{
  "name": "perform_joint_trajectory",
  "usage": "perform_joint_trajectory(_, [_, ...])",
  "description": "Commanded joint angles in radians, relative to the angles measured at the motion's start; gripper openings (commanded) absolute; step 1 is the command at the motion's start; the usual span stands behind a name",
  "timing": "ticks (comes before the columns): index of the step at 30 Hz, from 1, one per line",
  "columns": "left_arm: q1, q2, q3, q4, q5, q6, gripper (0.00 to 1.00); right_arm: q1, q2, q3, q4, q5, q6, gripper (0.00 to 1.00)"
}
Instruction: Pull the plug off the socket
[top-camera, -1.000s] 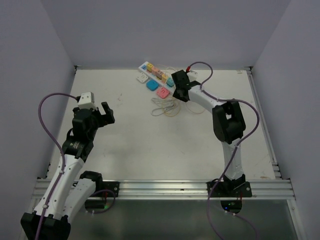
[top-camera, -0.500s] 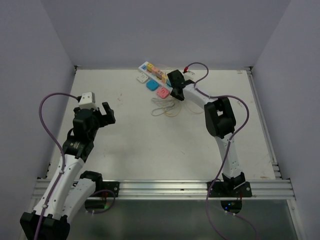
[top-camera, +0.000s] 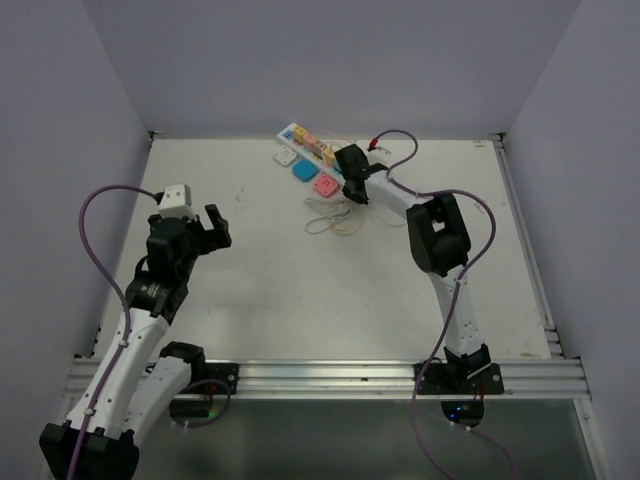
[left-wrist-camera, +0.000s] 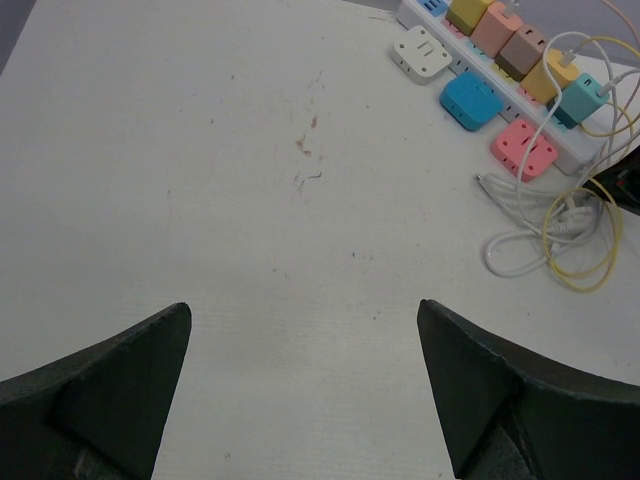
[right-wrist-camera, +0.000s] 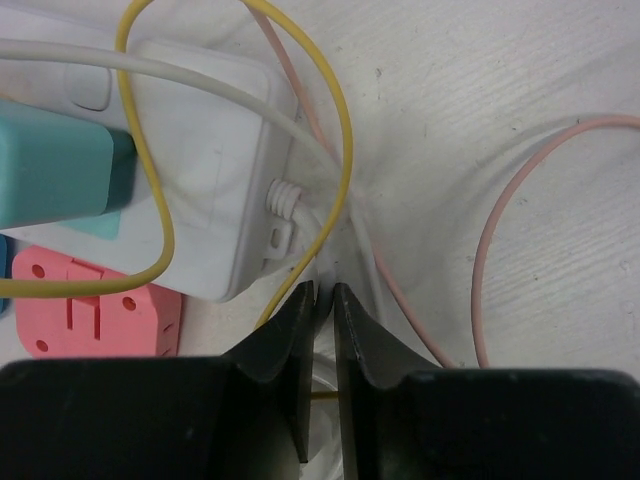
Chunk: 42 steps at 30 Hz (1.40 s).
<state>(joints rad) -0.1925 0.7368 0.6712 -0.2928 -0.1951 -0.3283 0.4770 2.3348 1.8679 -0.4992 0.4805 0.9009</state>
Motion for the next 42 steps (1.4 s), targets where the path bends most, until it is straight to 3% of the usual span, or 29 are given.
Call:
perform_joint_trajectory(1, [-0.005,-0.002,0.014,0.06,-0.018,0.021,0.99,-0.002,-0.037,-0.068,-0.001,0.033,0.026,0.13])
perform_joint_trajectory(5, [-0.005,-0.005,0.013,0.063,-0.015,0.021,0.99,-0.003,-0.121,-0.176,0.022,0.027,0.018,0.0])
perform_joint_trajectory(21, [0.002,-0.01,0.013,0.06,-0.004,0.017,0.99,0.071,-0.551,-0.795,0.068,-0.048,0.101,0.0])
perform_joint_trajectory(36, [0.008,-0.002,0.008,0.038,-0.004,0.011,0.98,0.23,-0.837,-1.016,0.002,0.009,0.221,0.11])
perform_joint_trajectory(42, [0.008,0.009,0.008,0.038,0.0,0.009,0.98,0.23,-0.919,-1.021,-0.015,-0.005,0.127,0.27])
